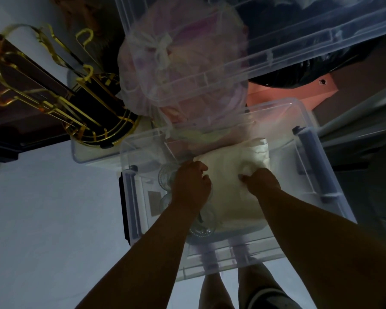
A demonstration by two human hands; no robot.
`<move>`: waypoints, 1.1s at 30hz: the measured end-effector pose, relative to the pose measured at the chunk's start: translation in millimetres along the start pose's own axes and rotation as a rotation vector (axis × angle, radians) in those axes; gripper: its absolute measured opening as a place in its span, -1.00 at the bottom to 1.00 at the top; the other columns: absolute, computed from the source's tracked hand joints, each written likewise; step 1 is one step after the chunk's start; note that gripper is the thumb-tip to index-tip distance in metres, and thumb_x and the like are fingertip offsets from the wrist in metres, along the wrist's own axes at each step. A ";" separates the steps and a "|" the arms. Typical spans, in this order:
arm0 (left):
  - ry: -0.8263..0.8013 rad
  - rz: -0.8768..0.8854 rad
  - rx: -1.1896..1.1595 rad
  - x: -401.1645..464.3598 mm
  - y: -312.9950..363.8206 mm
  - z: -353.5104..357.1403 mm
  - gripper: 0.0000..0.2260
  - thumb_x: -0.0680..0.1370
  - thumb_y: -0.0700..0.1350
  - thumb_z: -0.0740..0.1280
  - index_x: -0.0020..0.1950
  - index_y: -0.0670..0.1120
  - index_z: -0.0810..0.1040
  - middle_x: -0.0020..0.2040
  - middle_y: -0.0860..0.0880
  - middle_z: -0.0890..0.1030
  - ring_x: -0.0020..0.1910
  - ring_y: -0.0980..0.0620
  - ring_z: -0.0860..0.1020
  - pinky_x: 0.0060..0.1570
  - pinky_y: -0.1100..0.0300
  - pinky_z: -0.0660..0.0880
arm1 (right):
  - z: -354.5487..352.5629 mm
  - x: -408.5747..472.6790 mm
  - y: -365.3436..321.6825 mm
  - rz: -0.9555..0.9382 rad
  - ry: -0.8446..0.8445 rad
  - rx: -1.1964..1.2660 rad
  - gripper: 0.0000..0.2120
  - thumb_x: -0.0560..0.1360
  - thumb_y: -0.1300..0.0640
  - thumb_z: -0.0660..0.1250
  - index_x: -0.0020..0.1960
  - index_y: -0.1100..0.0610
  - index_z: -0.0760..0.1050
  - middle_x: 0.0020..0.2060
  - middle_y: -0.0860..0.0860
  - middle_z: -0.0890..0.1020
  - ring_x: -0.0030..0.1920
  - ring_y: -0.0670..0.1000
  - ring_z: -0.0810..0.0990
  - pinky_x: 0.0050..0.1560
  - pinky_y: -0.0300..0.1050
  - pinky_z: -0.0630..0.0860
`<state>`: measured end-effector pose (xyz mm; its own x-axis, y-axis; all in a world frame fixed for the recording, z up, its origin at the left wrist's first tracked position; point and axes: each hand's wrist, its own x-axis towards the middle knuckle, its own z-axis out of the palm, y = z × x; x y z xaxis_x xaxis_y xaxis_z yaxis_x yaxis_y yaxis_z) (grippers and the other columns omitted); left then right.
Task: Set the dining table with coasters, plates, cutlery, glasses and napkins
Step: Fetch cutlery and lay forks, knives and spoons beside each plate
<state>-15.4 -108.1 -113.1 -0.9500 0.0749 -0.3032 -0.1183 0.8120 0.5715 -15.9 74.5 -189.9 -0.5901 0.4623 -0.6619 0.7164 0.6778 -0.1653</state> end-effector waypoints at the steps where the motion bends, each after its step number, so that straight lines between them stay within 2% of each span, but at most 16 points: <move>1: 0.009 -0.011 -0.022 -0.4 1.1 -1.1 -0.80 0.52 -0.25 0.31 0.12 -0.15 0.59 0.07 -0.09 0.59 0.02 0.02 0.56 0.03 0.27 0.42 | -5.0 -2.7 -0.9 -0.017 0.004 -0.001 -0.47 0.46 -0.22 0.32 0.17 0.22 0.49 0.09 0.15 0.58 0.15 0.18 0.54 0.13 0.00 0.43; 5: 0.102 -0.051 -0.107 -1.3 10.7 -20.4 -0.83 0.51 -0.24 0.33 0.08 -0.14 0.62 -0.03 -0.05 0.60 -0.14 0.13 0.48 -0.18 0.38 0.30 | -36.8 -26.4 -12.8 -0.123 0.031 0.011 -0.52 0.49 -0.19 0.30 0.11 0.23 0.51 0.03 0.15 0.59 0.12 0.17 0.56 0.03 -0.06 0.40; 9: 0.263 -0.001 -0.224 -2.4 32.7 -61.6 -0.85 0.52 -0.24 0.32 0.01 -0.08 0.64 -0.09 0.03 0.61 -0.12 0.10 0.54 -0.09 0.27 0.44 | -54.5 -82.6 -42.1 -0.330 0.033 -0.002 -0.55 0.51 -0.23 0.23 0.02 0.17 0.53 -0.03 0.12 0.61 0.06 0.13 0.57 0.19 0.00 0.43; 12: 0.330 -0.026 -0.332 3.7 46.1 -86.1 -0.86 0.52 -0.21 0.33 0.03 -0.05 0.61 -0.04 0.01 0.63 -0.07 0.08 0.56 -0.01 0.23 0.46 | -48.4 -121.3 -72.7 -0.499 -0.135 0.012 -0.64 0.52 -0.19 0.25 -0.15 0.12 0.50 -0.21 0.07 0.54 -0.13 0.07 0.53 0.02 -0.09 0.42; 14: 0.333 -0.036 -0.393 8.4 54.4 -93.5 -0.87 0.52 -0.20 0.33 -0.02 0.00 0.58 -0.09 0.04 0.62 -0.10 0.09 0.56 -0.04 0.22 0.49 | -42.6 -132.8 -90.0 -0.573 -0.355 0.050 -0.68 0.56 -0.08 0.23 -0.28 0.08 0.44 -0.29 0.02 0.51 -0.18 0.02 0.50 -0.03 -0.11 0.42; 16: 0.300 -0.042 -0.406 12.1 60.6 -93.3 -0.88 0.52 -0.20 0.33 -0.02 0.01 0.57 -0.09 0.07 0.61 -0.09 0.10 0.57 -0.04 0.23 0.50 | -44.8 -131.6 -95.0 -0.585 -0.459 0.161 -0.70 0.58 0.05 0.24 -0.31 0.12 0.47 -0.38 -0.04 0.55 -0.30 -0.07 0.52 -0.09 -0.16 0.43; 19: 0.199 -0.049 -0.377 17.6 62.4 -79.7 -0.88 0.52 -0.22 0.33 0.01 -0.06 0.60 -0.11 0.05 0.59 -0.06 0.05 0.57 0.05 0.11 0.54 | -58.2 -117.3 -82.3 -0.338 -0.361 0.656 -0.84 0.54 0.24 0.30 -0.19 0.20 0.58 -0.56 -0.12 0.55 -0.53 -0.21 0.49 -0.40 -0.35 0.43; 20: 0.147 -0.056 -0.386 20.7 61.4 -71.9 -0.89 0.52 -0.22 0.32 -0.01 -0.06 0.59 -0.13 0.04 0.59 -0.06 0.01 0.58 0.07 0.05 0.55 | -63.5 -110.1 -73.8 -0.273 -0.279 0.746 -0.85 0.54 0.28 0.28 -0.18 0.20 0.58 -0.52 -0.09 0.56 -0.52 -0.18 0.50 -0.47 -0.38 0.41; 21: 0.087 -0.066 -0.398 23.3 61.3 -64.1 -0.90 0.53 -0.22 0.32 -0.04 -0.04 0.58 -0.13 0.02 0.60 -0.05 -0.03 0.60 0.07 -0.01 0.56 | -68.3 -101.5 -66.4 -0.237 -0.187 0.686 -0.83 0.54 0.28 0.27 -0.18 0.18 0.58 -0.44 -0.03 0.59 -0.46 -0.13 0.54 -0.46 -0.40 0.44; 22: 0.024 -0.078 -0.399 25.5 61.6 -56.0 -0.91 0.53 -0.20 0.31 -0.05 -0.03 0.57 -0.11 -0.01 0.63 -0.04 -0.06 0.61 0.08 -0.06 0.56 | -72.2 -91.8 -57.3 -0.221 -0.114 0.527 -0.83 0.56 0.24 0.25 -0.15 0.18 0.59 -0.31 0.04 0.63 -0.34 -0.08 0.60 -0.33 -0.38 0.51; 24: -0.089 -0.084 -0.386 29.8 65.1 -39.1 -0.89 0.56 -0.17 0.27 0.00 -0.07 0.58 -0.02 -0.07 0.65 0.01 -0.09 0.61 0.10 -0.03 0.54 | -73.4 -66.7 -36.2 -0.147 0.006 0.331 -0.80 0.59 0.18 0.21 0.04 0.22 0.58 -0.05 0.13 0.64 -0.02 0.07 0.64 0.05 -0.17 0.55; 25: -0.144 -0.079 -0.359 30.7 69.7 -32.5 -0.86 0.58 -0.17 0.25 0.05 -0.10 0.59 0.03 -0.09 0.64 0.04 -0.08 0.59 0.10 0.05 0.52 | -71.6 -54.8 -28.6 -0.070 -0.008 0.294 -0.77 0.60 0.18 0.18 0.11 0.24 0.56 0.00 0.16 0.62 0.07 0.11 0.61 0.13 -0.10 0.52; 27: -0.260 -0.101 -0.309 31.9 79.5 -19.9 -0.79 0.61 -0.19 0.19 0.16 -0.19 0.57 0.12 -0.17 0.60 0.11 -0.12 0.55 0.01 0.20 0.42 | -66.1 -39.9 -17.3 0.011 -0.043 0.256 -0.74 0.61 0.16 0.16 0.21 0.23 0.51 0.02 0.15 0.58 0.13 0.12 0.58 0.12 -0.10 0.49; 30: -0.521 -0.313 -0.257 33.1 82.7 0.6 -0.65 0.67 -0.18 0.07 0.45 -0.23 0.30 0.29 -0.32 0.47 0.26 -0.21 0.48 0.17 0.07 0.40 | -46.0 -25.9 -6.6 0.136 -0.175 0.405 -0.67 0.56 0.08 0.24 0.24 0.23 0.49 0.14 0.15 0.57 0.19 0.15 0.54 0.01 -0.11 0.45; 31: -0.575 -0.379 -0.209 33.0 78.6 5.6 -0.62 0.69 -0.10 0.03 0.48 -0.21 0.25 0.28 -0.34 0.47 0.26 -0.22 0.48 0.21 0.03 0.41 | -38.8 -23.9 -7.3 0.150 -0.218 0.440 -0.67 0.54 0.05 0.27 0.23 0.20 0.49 0.14 0.14 0.57 0.19 0.15 0.54 -0.01 -0.11 0.45; 33: -0.664 -0.460 -0.181 30.4 68.3 8.4 -0.48 0.66 0.17 -0.05 0.38 -0.17 0.38 0.21 -0.30 0.53 0.20 -0.20 0.52 0.24 0.01 0.45 | -20.5 -12.9 -6.3 0.187 -0.284 0.510 -0.76 0.54 0.08 0.29 0.15 0.16 0.47 0.02 0.11 0.56 0.07 0.13 0.56 -0.01 -0.10 0.46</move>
<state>-50.0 -45.5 -89.7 -0.4336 0.1298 -0.8917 -0.5526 0.7433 0.3769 -20.4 76.0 -165.4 -0.3649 0.3293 -0.8709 0.9276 0.2083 -0.3100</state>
